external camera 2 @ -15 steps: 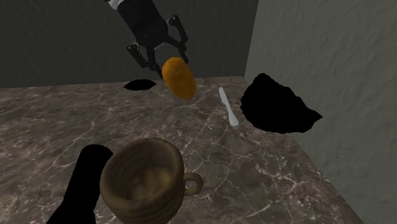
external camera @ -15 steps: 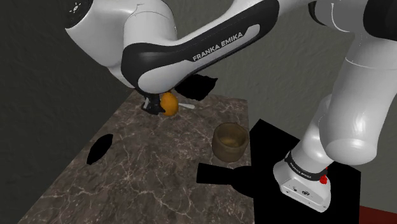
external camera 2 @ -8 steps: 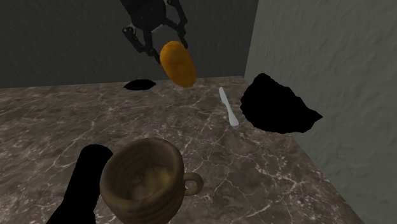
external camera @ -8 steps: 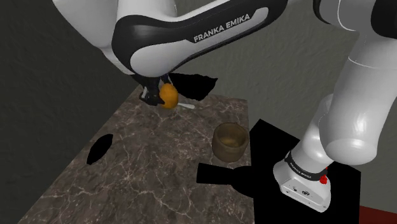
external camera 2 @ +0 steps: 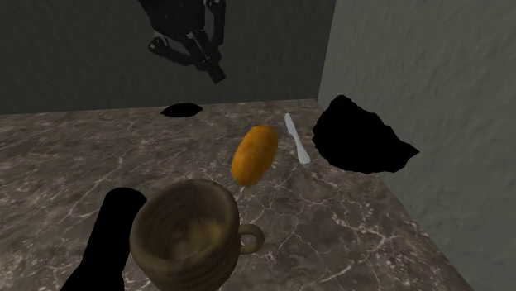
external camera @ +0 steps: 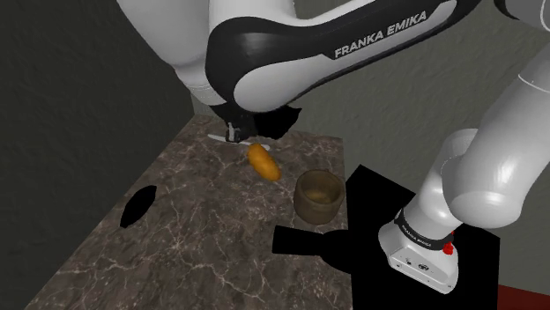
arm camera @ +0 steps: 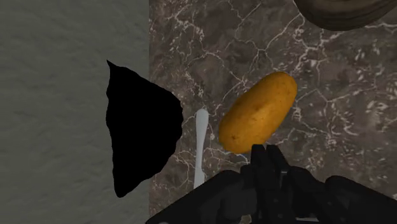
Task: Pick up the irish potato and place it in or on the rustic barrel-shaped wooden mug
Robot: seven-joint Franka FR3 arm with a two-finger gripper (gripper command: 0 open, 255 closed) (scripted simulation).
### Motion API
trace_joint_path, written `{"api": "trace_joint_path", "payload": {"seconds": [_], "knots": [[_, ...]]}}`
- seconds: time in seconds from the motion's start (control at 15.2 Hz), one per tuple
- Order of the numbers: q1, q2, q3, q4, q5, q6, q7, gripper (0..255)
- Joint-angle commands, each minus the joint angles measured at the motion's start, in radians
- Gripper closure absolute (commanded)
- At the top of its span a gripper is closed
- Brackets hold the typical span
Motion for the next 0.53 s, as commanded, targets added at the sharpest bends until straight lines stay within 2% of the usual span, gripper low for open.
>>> {"api": "trace_joint_path", "payload": {"seconds": [0.0,0.07,0.13,0.46], "knots": [[0.001,-0.09,-0.001,-0.093,0.041,0.02,-0.009,255],[0.0,-0.04,-0.001,-0.042,0.018,0.01,-0.005,255],[0.0,-0.04,-0.001,-0.042,0.018,0.01,-0.005,0],[-0.042,-0.198,-0.08,-0.344,0.141,0.351,0.069,0]]}}
